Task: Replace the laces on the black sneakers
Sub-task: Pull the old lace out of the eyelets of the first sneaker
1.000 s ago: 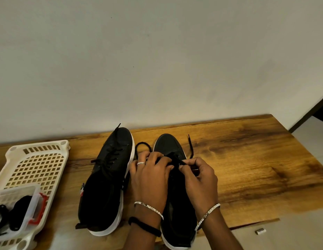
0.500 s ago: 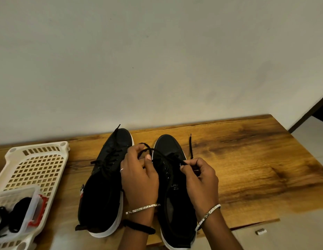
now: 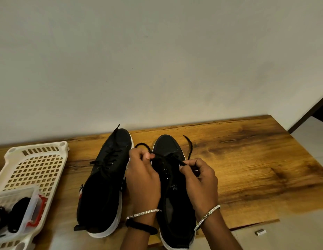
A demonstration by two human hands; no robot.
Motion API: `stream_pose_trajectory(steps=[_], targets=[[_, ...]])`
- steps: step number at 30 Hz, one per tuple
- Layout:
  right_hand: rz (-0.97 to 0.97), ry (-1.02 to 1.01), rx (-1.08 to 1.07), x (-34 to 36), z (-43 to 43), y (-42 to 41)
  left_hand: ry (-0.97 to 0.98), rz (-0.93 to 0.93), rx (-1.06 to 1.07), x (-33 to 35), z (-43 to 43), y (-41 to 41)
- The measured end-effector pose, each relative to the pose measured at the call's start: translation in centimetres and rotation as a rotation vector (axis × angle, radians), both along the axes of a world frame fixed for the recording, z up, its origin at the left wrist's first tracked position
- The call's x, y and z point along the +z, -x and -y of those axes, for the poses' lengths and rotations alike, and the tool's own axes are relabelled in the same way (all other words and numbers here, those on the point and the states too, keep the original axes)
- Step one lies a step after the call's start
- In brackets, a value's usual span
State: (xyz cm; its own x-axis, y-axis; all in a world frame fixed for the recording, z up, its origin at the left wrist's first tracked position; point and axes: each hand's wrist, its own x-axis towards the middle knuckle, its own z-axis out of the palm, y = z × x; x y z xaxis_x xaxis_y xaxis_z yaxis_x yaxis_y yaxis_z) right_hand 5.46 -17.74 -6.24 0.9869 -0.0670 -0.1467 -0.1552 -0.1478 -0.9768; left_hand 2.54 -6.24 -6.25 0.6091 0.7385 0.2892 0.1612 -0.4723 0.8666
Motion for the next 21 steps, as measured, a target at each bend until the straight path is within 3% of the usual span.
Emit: stream_pose_trajectory(steps=[2,4,6,10,12,14,18,21], targets=[[0.0,0.0,0.008,0.0,0.1,0.0,0.362,0.139,0.082,0.2,-0.4,-0.2],[0.002,0.001,0.007,0.0,0.1,0.0,0.522,0.18,0.087,0.0,-0.8,-0.2],[0.002,0.0,0.002,0.0,0.0,0.1,0.345,0.13,0.056,0.2,-0.9,0.1],[0.0,0.004,0.002,-0.1,-0.1,0.0,-0.289,-0.068,-0.139,-0.3,-0.6,0.1],[-0.006,0.006,0.008,-0.1,-0.1,0.0,-0.43,-0.197,-0.231,-0.9,-0.4,0.1],[-0.016,0.006,0.014,-0.1,-0.1,0.0,-0.487,-0.28,-0.262,-1.1,-0.3,0.2],[-0.01,0.012,0.016,-0.2,-0.1,0.0,-0.54,-0.244,-0.241,-1.1,-0.2,0.2],[-0.007,0.008,0.018,-0.1,-0.1,-0.1,-0.236,-0.112,-0.13,-0.9,-0.1,0.0]])
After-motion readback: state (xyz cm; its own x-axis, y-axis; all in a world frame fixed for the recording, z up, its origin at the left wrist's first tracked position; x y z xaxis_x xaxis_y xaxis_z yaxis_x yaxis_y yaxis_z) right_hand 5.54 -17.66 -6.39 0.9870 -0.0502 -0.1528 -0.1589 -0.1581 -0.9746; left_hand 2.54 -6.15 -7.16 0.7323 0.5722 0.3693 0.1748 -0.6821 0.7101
